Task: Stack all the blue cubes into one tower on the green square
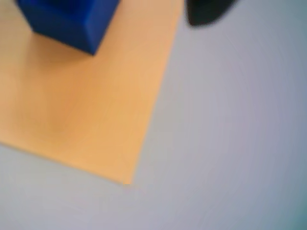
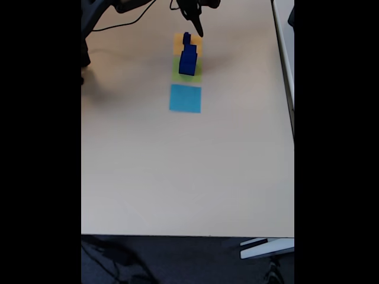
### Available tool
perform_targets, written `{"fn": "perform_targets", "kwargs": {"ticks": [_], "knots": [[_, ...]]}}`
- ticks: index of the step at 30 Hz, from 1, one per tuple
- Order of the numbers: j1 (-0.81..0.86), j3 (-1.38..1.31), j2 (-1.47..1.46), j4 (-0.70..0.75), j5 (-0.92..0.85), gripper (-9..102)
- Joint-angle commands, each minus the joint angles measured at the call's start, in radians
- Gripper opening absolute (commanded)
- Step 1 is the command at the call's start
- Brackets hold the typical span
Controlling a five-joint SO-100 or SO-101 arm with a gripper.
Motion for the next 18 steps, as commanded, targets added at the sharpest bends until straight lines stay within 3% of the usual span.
{"fn": "perform_targets", "kwargs": {"ticks": [1,18], "knots": [[0.014,0.014,0.144,-0.005,-0.020,35],[0.041,0.129,0.209,-0.041,-0.009,31]]}}
